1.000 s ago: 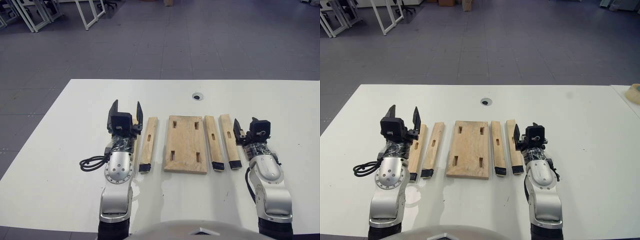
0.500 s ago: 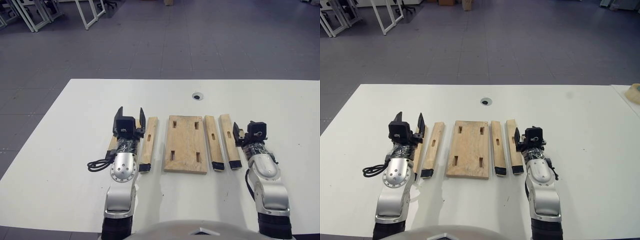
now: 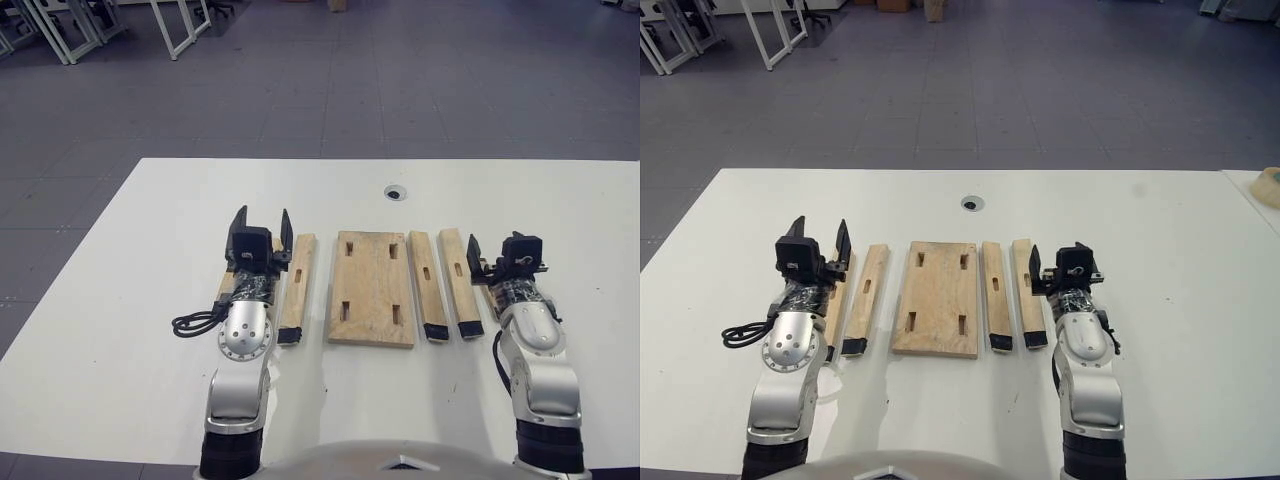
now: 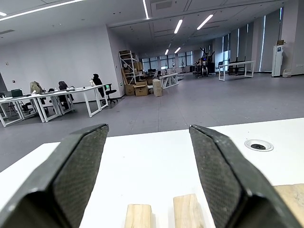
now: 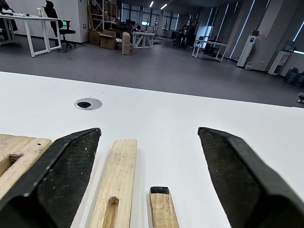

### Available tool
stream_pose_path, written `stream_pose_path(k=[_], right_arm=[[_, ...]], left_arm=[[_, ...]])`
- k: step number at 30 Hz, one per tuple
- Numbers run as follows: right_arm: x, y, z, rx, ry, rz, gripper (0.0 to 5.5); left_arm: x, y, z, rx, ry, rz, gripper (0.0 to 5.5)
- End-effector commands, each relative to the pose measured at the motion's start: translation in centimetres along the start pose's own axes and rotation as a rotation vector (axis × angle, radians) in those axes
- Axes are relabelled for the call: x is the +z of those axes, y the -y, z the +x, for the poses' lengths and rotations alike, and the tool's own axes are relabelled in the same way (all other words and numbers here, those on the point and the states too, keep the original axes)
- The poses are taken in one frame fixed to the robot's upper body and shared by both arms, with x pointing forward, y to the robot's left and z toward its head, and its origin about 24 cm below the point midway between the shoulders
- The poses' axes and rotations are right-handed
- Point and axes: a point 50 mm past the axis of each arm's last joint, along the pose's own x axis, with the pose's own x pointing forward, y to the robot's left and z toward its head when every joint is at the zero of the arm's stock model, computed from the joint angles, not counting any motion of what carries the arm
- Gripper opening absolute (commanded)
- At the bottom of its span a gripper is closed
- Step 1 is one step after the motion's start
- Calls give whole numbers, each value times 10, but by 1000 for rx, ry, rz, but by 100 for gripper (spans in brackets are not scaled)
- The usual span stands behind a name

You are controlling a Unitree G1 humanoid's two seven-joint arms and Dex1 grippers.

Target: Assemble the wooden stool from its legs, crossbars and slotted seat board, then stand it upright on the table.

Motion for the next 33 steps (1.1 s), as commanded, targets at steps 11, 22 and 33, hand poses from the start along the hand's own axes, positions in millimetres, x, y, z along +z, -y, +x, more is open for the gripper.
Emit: stream_pose_path(k=[11,22,33], right_arm=[[-43,39,-52,49,-210,11,402],[-81,58,-59,158,-394,-43,383],[-96,49,-66,174,-409,-10,172]], left_arm=[[-16,-1,-15,50,-57,8,318],[-14,-7,-14,54,-74,3,318],[-7,-28,1,94,-20,29,318]])
